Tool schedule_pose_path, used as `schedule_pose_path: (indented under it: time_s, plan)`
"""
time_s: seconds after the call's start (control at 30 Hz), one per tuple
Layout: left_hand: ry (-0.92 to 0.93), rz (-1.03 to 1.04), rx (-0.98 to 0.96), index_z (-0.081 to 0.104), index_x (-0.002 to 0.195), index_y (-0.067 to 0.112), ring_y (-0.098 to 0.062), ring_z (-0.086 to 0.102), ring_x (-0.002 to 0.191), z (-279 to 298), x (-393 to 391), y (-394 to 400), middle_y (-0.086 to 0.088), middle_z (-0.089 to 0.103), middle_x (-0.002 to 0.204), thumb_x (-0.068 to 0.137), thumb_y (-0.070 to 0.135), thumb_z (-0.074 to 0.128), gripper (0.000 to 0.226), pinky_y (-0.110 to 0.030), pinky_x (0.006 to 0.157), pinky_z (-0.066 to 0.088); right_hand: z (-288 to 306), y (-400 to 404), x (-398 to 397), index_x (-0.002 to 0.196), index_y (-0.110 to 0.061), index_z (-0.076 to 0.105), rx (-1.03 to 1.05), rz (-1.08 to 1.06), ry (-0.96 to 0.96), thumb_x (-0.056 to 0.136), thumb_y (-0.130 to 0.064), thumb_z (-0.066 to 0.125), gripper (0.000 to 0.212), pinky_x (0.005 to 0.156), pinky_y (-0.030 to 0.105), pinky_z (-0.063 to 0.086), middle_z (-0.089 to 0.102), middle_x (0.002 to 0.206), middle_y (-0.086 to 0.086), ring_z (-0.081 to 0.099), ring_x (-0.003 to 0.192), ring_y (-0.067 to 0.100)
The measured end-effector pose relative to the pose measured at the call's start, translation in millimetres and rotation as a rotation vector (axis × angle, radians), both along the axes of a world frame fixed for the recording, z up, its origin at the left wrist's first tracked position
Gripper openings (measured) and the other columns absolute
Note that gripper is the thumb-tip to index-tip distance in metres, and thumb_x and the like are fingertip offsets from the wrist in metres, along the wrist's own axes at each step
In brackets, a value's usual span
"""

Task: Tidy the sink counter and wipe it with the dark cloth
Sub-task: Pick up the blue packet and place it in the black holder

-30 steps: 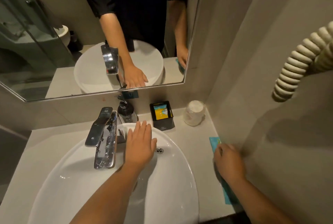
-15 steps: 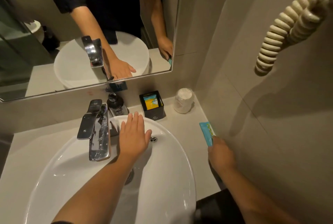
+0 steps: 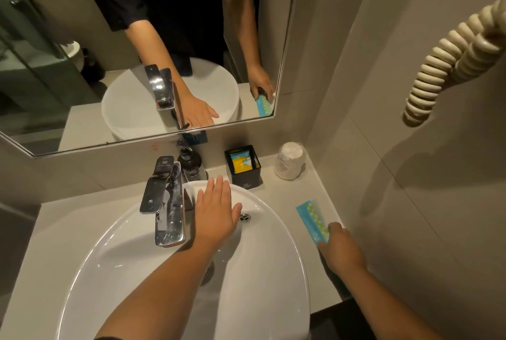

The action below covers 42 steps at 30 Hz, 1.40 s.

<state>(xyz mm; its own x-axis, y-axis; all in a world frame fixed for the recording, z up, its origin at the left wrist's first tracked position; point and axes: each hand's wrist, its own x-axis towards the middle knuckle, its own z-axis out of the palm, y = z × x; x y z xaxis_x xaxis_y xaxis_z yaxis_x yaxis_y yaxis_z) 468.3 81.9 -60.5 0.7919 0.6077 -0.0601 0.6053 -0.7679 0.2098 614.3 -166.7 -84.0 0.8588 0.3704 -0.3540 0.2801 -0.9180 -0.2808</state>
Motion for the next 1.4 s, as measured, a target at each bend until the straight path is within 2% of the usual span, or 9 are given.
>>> schedule_pose_path:
  time_s: [0.27, 0.43, 0.5, 0.63, 0.77, 0.9, 1.1, 1.23, 1.4]
  plan:
    - [-0.008, 0.012, -0.02, 0.02, 0.15, 0.011, -0.029, 0.01, 0.148, 3.3, 0.7, 1.0, -0.009, 0.019, 0.16, 0.098, 0.046, 0.036, 0.066, -0.048, 0.118, 0.013, 7.9, -0.8, 15.8, 0.08, -0.018, 0.052, 0.088, -0.035, 0.075, 0.088, -0.033, 0.061, 0.02, 0.068, 0.04, 0.057, 0.066, 0.085, 0.006, 0.064, 0.074, 0.026]
    - [-0.032, 0.057, -0.098, 0.028, 0.147, 0.014, -0.027, 0.011, 0.148, 11.0, 3.7, -1.2, -0.007, 0.022, 0.159, 0.097, 0.038, 0.037, 0.056, -0.048, 0.12, 0.015, 56.8, 4.6, 35.6, 0.055, -0.015, 0.043, 0.333, -0.124, 0.154, 0.079, -0.015, 0.073, 0.039, 0.057, 0.038, 0.045, 0.046, 0.047, -0.001, 0.049, 0.048, 0.022]
    - [-0.216, 0.151, -0.201, 0.04, 0.141, 0.014, -0.028, 0.024, 0.143, 22.8, 11.7, -6.0, -0.007, 0.036, 0.152, 0.097, 0.03, 0.041, 0.047, -0.047, 0.118, 0.021, 91.2, 26.6, 38.1, 0.053, -0.011, 0.05, 0.509, -0.074, 0.187, 0.079, -0.011, 0.073, 0.035, 0.051, 0.032, 0.035, 0.043, 0.045, -0.005, 0.039, 0.047, 0.014]
    - [-0.719, 0.342, -0.483, 0.06, 0.123, 0.015, -0.019, 0.058, 0.108, 71.6, 46.6, -12.2, -0.005, 0.062, 0.12, 0.096, 0.026, 0.053, 0.03, -0.035, 0.097, 0.045, 154.5, 104.9, 40.8, 0.065, -0.014, 0.064, 0.869, 0.093, 0.216, 0.083, -0.01, 0.067, 0.019, 0.046, 0.016, 0.036, 0.054, 0.047, -0.005, 0.044, 0.043, 0.005]
    - [-0.873, 0.342, -0.569, 0.066, 0.112, 0.021, -0.011, 0.063, 0.095, 116.3, 77.7, 8.7, 0.001, 0.068, 0.107, 0.094, 0.03, 0.055, 0.023, -0.03, 0.084, 0.05, 166.1, 180.2, 42.8, 0.065, -0.026, 0.063, 1.021, 0.213, 0.229, 0.086, -0.012, 0.066, 0.025, 0.057, 0.023, 0.048, 0.062, 0.054, -0.011, 0.055, 0.055, 0.005]
    - [-0.803, 0.372, -0.521, 0.07, 0.097, 0.021, -0.018, 0.063, 0.084, 111.1, 87.8, 33.9, -0.001, 0.071, 0.092, 0.094, 0.029, 0.055, 0.017, -0.034, 0.074, 0.049, 136.1, 215.0, 46.7, 0.071, -0.02, 0.066, 0.984, 0.241, 0.251, 0.086, -0.02, 0.063, 0.015, 0.069, 0.044, 0.051, 0.064, 0.068, -0.001, 0.058, 0.066, 0.018]
    - [-0.523, 0.512, -0.524, 0.071, 0.094, 0.019, -0.02, 0.063, 0.081, 67.2, 84.9, 41.1, -0.002, 0.072, 0.089, 0.092, 0.028, 0.057, 0.017, -0.031, 0.071, 0.049, 89.0, 223.2, 46.4, 0.076, -0.017, 0.068, 0.75, 0.303, 0.24, 0.088, -0.016, 0.063, 0.013, 0.065, 0.035, 0.048, 0.065, 0.069, 0.002, 0.058, 0.064, 0.018]
    - [-0.359, 0.558, -0.509, 0.068, 0.087, 0.021, -0.024, 0.063, 0.082, 48.0, 85.7, 43.8, -0.005, 0.071, 0.09, 0.092, 0.03, 0.058, 0.014, -0.032, 0.068, 0.047, 70.9, 225.9, 49.3, 0.056, -0.024, 0.056, 0.511, 0.331, 0.161, 0.089, -0.026, 0.061, 0.033, 0.066, 0.032, 0.037, 0.056, 0.088, 0.011, 0.056, 0.078, 0.027]
    - [-0.301, 0.56, -0.399, 0.067, 0.094, 0.019, -0.027, 0.059, 0.088, 46.8, 91.7, 46.5, -0.009, 0.056, 0.108, 0.093, 0.032, 0.056, 0.018, -0.037, 0.075, 0.046, 69.6, 234.7, 52.2, 0.049, -0.022, 0.048, 0.413, 0.327, 0.108, 0.089, -0.031, 0.059, 0.043, 0.059, 0.031, 0.036, 0.06, 0.088, 0.016, 0.056, 0.07, 0.028]
